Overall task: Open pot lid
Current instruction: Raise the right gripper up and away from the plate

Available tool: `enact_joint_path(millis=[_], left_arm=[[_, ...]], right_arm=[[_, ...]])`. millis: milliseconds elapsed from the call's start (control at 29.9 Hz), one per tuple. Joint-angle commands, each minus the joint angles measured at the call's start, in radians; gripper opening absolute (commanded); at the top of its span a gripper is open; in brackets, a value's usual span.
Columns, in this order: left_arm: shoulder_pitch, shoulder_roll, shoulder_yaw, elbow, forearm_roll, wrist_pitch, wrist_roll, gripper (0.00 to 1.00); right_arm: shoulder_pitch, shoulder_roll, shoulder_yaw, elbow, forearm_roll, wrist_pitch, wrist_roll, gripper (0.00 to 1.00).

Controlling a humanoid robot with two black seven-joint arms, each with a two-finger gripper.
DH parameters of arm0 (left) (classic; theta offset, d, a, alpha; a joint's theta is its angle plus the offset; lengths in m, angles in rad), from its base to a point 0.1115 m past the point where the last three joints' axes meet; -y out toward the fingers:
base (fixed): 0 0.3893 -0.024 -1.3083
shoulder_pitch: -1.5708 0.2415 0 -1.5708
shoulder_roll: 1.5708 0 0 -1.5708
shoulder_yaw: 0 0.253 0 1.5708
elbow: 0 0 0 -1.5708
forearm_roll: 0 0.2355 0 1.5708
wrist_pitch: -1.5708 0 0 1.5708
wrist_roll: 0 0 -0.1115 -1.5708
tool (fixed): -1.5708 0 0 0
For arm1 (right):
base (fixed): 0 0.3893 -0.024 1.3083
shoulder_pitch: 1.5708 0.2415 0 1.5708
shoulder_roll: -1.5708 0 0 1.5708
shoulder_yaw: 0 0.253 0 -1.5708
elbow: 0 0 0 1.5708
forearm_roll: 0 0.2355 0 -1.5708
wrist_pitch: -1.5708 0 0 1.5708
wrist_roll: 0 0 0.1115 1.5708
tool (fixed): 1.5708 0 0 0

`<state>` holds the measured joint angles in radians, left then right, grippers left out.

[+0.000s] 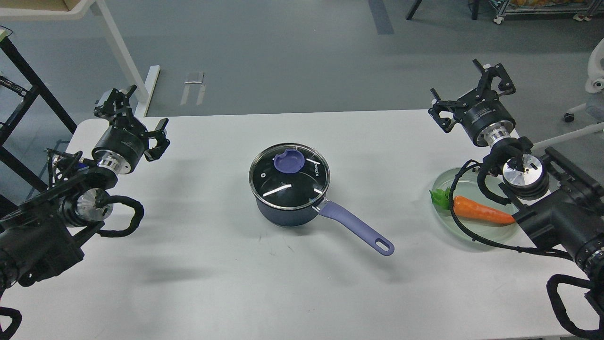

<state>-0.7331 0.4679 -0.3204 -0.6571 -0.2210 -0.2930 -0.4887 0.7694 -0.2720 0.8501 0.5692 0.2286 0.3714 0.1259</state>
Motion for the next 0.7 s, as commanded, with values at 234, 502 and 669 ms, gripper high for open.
enact_joint_path(millis=[234,502,669], left_arm=[[-0.015,0.014,0.001,-0.007,0.002,0.041,0.0,0.99],[-0.063,0.044,0.012,-0.001,0.006,0.045,0.0,0.99],[-0.077,0.044,0.006,-0.001,0.022,0.037,0.0,0.99]], right_arm=[[0.005,-0.015,-0.029,0.021,-0.003,0.003,-0.002,1.0],[0.246,-0.223,-0.486,0.155,-0.035,0.003,-0.003,1.0],[0.43,-0.274,-0.727,0.225,-0.153,-0.008,-0.009,1.0]])
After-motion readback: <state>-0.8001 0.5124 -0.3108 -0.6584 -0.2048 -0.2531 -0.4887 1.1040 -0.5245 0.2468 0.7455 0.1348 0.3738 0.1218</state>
